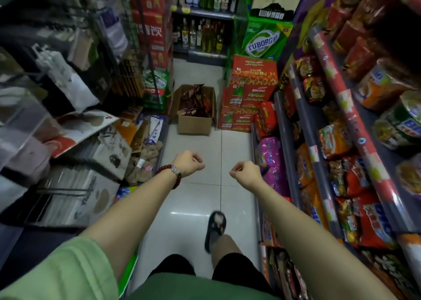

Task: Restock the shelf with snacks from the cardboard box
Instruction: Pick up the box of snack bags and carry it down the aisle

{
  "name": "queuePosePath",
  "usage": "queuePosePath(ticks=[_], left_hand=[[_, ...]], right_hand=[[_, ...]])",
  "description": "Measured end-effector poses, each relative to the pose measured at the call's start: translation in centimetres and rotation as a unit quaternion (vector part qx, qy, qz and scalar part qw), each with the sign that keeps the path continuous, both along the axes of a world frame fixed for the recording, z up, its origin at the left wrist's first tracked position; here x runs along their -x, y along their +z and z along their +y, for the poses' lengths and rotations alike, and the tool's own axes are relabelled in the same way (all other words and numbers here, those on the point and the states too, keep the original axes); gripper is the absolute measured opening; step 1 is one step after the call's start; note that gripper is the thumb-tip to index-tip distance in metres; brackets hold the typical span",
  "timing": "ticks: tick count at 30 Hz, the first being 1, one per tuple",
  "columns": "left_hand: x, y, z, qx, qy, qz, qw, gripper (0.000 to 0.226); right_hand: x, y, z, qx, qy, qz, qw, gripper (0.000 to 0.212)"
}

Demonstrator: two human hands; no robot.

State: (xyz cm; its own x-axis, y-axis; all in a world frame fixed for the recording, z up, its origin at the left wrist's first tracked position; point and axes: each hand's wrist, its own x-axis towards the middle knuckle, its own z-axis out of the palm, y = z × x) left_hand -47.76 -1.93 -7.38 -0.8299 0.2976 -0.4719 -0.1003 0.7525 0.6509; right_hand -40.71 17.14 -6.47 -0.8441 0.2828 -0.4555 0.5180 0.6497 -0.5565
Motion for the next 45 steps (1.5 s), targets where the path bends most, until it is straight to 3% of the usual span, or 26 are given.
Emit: queuePosePath(ticks=[10,16,21,26,29,33,37,42,45], left_hand=[[19.4,0.6,4.2,0.012,0.085,-0.013,0.996,0.012],[29.4,0.7,4.7,0.008,0.126,-0.010,0.992,0.022],[39.1,-1.5,3.9,0.004,0.133,-0.025,0.991,0.016],[50.6,-3.7,3.9,-0.003,0.113,-0.031,0.993,0.020],[57.1,-4.1,4.5,0.007,0.095,-0.037,0.995,0.014],[64.4,-4.0,6.2,0.012,0.078,-0.038,0.996,0.012],[70.1,-5.7,8.2,-0.003,0.056,-0.061,0.997,0.011],[75.4,-10.1,9.3,-0.015,0.108,-0.068,0.992,0.007],[77.8,-14.0,9.3,-0.021,0.149,-0.077,0.986,0.021]], right_hand=[[23.4,0.1,5.2,0.024,0.060,-0.007,0.998,0.012],[35.1,1.4,6.7,0.007,0.104,-0.011,0.994,0.014],[44.9,-0.6,6.2,0.008,0.119,-0.028,0.992,0.011],[55.4,-2.6,5.5,0.026,0.081,-0.035,0.996,0.009],[60.6,-3.2,5.8,0.047,0.039,-0.041,0.997,0.018],[65.8,-4.0,7.4,0.066,0.001,-0.054,0.996,0.008],[70.2,-5.8,10.1,0.069,0.002,-0.072,0.995,0.013],[76.0,-10.1,13.0,0.062,-0.006,-0.093,0.994,0.030],[79.0,-13.7,13.8,0.069,-0.028,-0.094,0.993,0.035]])
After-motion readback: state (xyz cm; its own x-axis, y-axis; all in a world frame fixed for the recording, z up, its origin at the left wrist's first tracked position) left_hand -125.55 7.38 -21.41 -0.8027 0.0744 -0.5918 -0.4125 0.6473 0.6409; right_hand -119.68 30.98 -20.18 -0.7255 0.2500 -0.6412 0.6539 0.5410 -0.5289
